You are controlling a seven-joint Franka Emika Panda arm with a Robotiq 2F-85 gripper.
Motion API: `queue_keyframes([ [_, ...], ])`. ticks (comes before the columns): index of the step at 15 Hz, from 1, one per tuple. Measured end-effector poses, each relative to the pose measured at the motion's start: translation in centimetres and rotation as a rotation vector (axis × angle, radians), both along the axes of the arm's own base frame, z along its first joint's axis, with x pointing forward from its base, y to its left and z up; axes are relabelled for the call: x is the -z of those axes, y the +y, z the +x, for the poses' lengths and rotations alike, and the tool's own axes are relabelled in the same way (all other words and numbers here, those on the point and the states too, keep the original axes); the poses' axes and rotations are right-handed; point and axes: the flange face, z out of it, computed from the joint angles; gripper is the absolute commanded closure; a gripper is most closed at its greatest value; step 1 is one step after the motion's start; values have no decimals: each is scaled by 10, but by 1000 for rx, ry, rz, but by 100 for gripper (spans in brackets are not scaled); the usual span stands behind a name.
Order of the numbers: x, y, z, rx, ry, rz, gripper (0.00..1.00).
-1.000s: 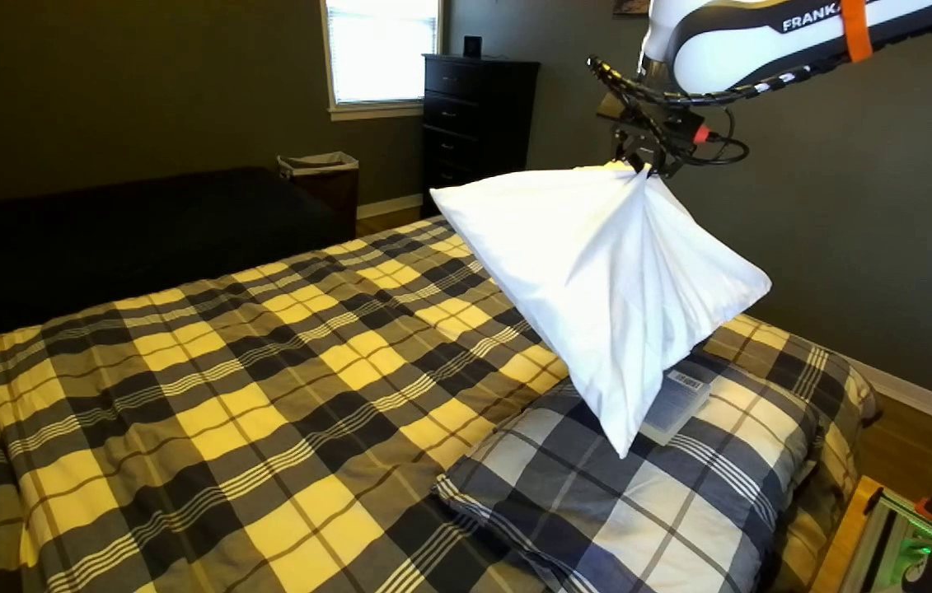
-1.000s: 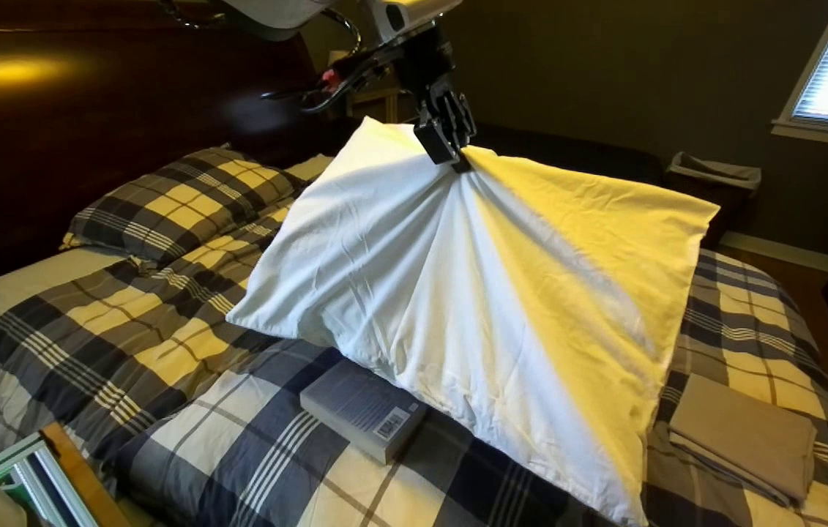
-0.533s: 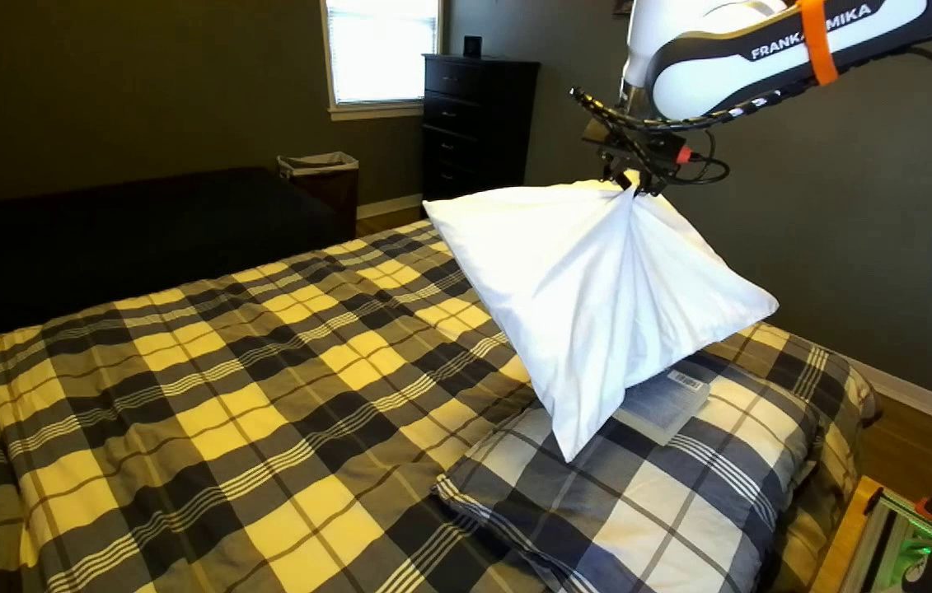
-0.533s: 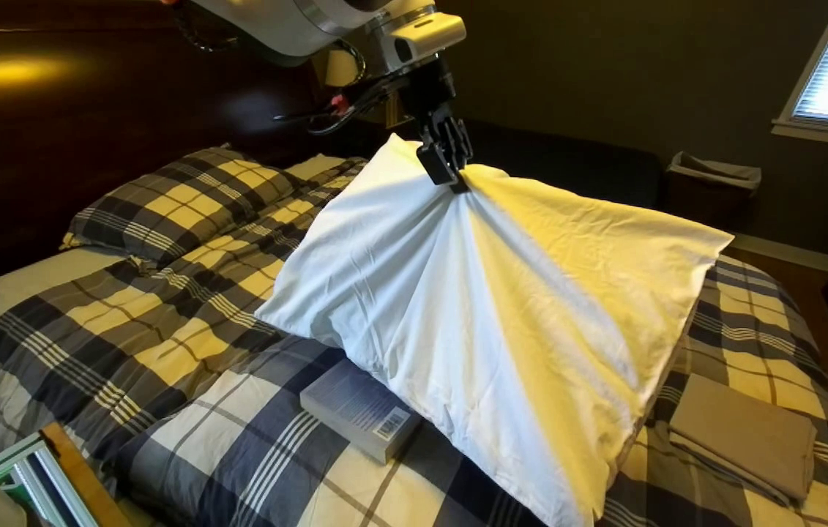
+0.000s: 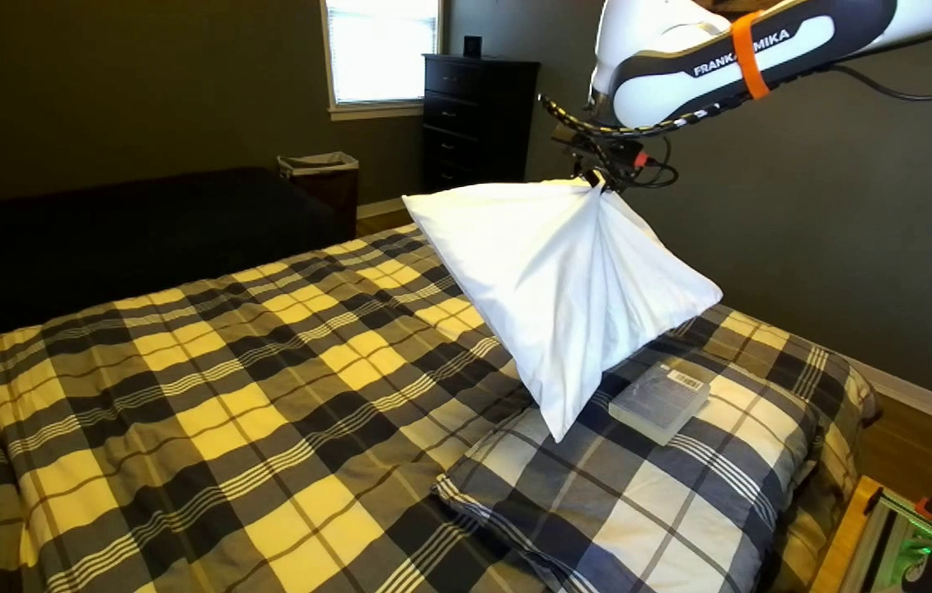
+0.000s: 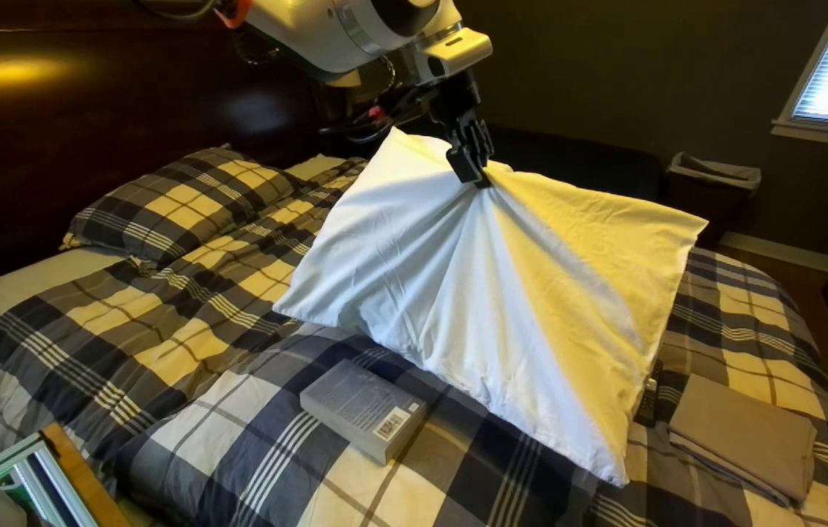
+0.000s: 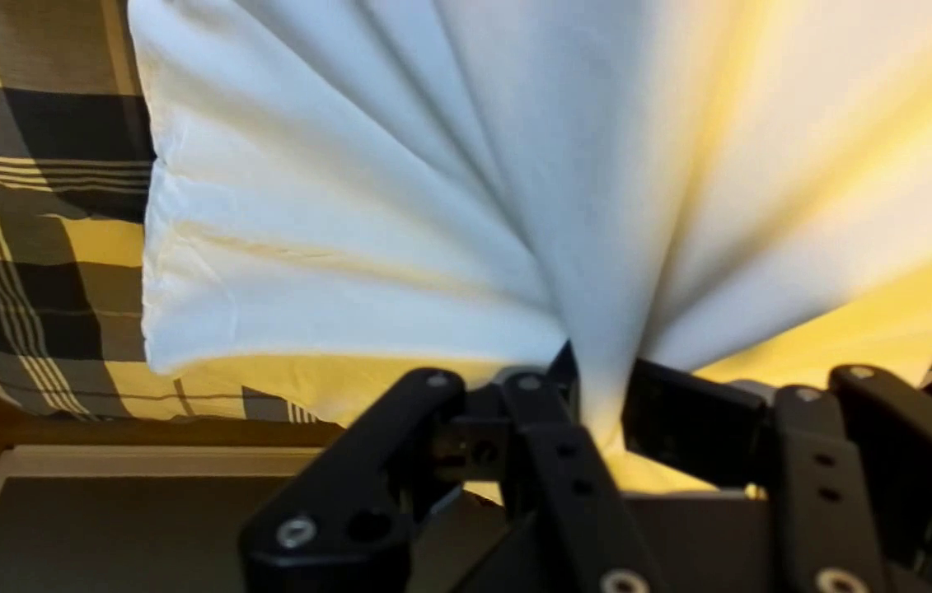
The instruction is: Move the white pillow forward, remove the book from the pillow and put it on the bed
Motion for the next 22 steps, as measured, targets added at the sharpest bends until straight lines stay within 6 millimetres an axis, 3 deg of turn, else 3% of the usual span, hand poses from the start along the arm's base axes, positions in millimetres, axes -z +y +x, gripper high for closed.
queue_keyframes([
  [11,32,1,75,214,-57,236,100],
  [16,46,7,98,248,-74,259,100],
  [22,79,10,119,238,-48,243,100],
])
